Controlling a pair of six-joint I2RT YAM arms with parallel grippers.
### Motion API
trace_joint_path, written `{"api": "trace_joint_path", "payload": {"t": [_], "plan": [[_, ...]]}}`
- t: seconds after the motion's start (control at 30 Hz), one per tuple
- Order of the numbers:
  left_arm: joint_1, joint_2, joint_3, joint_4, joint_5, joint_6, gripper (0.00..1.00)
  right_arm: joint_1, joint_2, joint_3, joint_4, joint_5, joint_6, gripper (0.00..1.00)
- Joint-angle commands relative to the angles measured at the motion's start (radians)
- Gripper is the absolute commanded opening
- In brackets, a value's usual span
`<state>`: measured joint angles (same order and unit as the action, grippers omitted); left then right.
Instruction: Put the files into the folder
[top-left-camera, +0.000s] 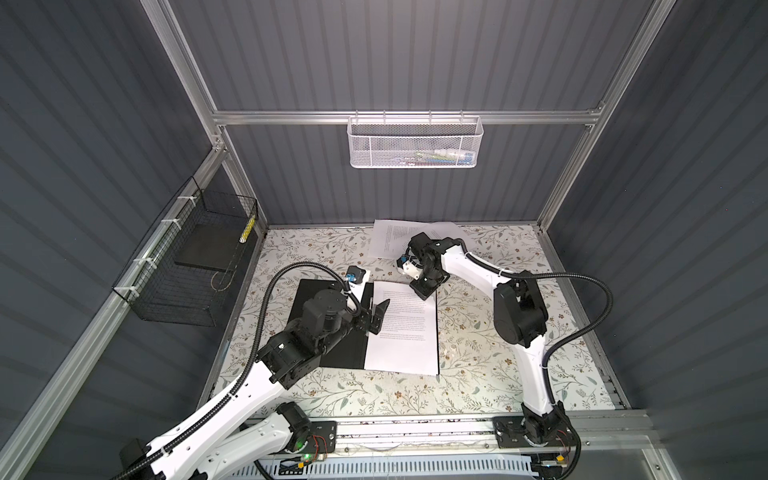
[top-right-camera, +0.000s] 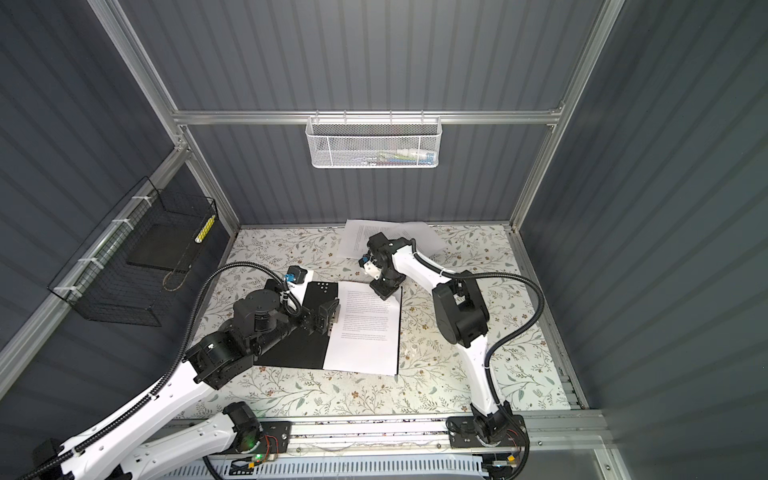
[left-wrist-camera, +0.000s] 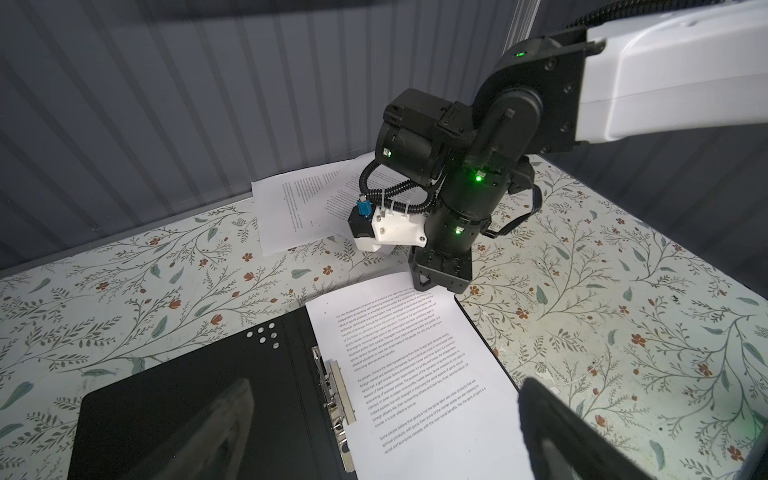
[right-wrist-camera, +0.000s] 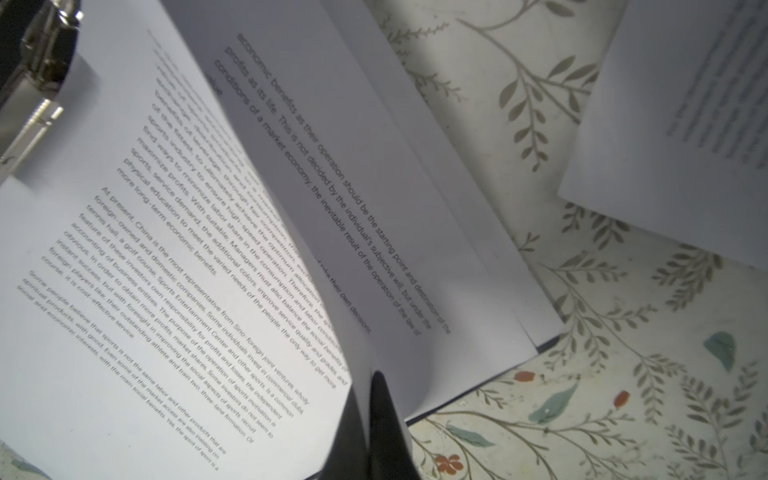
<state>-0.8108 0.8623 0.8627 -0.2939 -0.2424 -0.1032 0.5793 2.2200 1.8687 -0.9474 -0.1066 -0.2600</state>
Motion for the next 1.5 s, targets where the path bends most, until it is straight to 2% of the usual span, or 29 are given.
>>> {"api": "trace_joint_path", "payload": {"t": [0.0, 0.53, 1.47], "plan": [[-0.004, -0.009, -0.002, -0.007, 0.012, 0.014, 1.00, -0.003, 0.021, 0.026, -0.027, -0.016, 0.014, 0.00], [-0.004, -0.011, -0.002, -0.008, 0.013, 0.014, 1.00, -0.022, 0.028, 0.030, -0.007, -0.014, 0.062, 0.09], [-0.004, -0.011, -0.003, -0.007, 0.016, 0.014, 1.00, -0.030, 0.056, 0.063, 0.013, -0.048, 0.093, 0.07]]}}
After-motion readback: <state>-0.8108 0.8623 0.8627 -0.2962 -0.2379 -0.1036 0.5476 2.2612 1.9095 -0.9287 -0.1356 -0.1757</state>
